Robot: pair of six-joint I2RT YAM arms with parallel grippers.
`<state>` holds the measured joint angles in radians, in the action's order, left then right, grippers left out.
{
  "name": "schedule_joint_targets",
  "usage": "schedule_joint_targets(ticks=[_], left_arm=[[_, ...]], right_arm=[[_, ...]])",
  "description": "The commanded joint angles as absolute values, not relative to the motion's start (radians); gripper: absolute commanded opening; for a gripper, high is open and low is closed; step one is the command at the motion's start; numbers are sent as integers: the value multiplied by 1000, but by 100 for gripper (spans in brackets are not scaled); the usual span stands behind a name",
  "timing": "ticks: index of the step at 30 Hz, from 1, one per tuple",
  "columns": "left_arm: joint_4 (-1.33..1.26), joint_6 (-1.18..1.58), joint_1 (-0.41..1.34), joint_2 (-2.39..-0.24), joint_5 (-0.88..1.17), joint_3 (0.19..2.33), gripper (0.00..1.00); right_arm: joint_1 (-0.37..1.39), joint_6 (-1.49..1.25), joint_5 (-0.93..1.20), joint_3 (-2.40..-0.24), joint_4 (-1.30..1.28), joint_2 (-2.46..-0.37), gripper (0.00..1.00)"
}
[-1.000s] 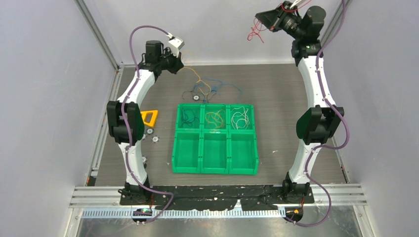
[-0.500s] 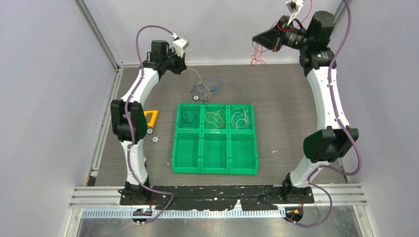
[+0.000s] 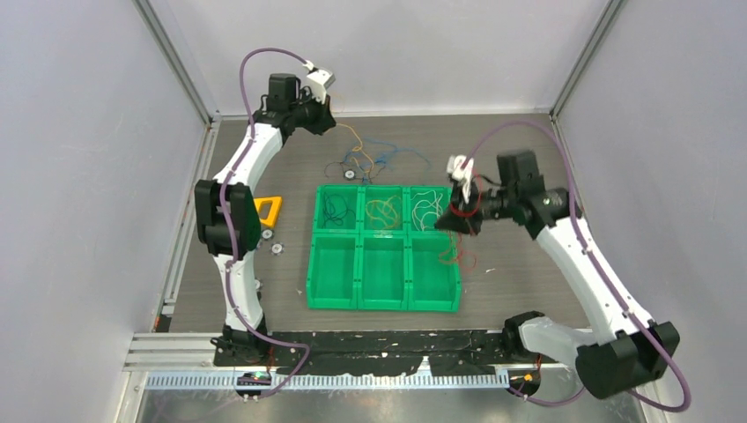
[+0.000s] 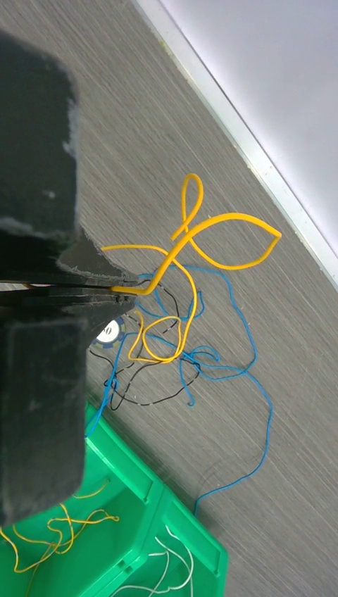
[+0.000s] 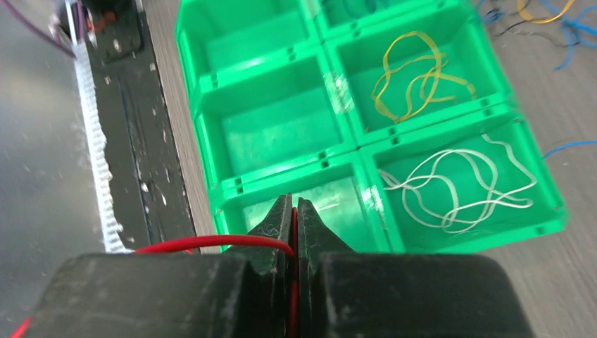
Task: Untangle the cables
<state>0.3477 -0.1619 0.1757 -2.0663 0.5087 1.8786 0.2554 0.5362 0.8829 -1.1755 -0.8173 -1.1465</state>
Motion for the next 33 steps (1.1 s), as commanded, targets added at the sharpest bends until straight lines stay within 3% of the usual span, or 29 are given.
schedule_joint_targets(ticks=[1,7,9,10,14,18,22,25,30,33], left_arm=[[306,-147,173,-1987,543,1852,0],[305,-146,172,-1974,540,1826,0],[304,-147,172,-1969,535,1819,0],[304,-147,172,-1965,533,1817,0],[305,-154,172,-1949,532,1807,0],[307,-158,172,-1944,532,1806,0],[312,-161,172,-1938,546,1804,0],[315,-164,172,-1934,557,1805,0],[324,-156,172,-1942,575,1823,0],[352,-159,175,-1938,647,1829,0]], right_arm=[[342,625,757,-1021,-655,-1064,7],[448,577,719,-867,-441,-1110,16],[462,590,708,-837,-404,-1137,30],[465,605,702,-818,-404,-1150,43],[462,672,628,-784,-470,-1102,76],[459,687,644,-814,-560,-996,93],[459,613,670,-928,-656,-972,99],[459,580,702,-1050,-748,-959,97],[459,713,627,-1082,-916,-970,95],[458,850,564,-1101,-1078,-1077,97]])
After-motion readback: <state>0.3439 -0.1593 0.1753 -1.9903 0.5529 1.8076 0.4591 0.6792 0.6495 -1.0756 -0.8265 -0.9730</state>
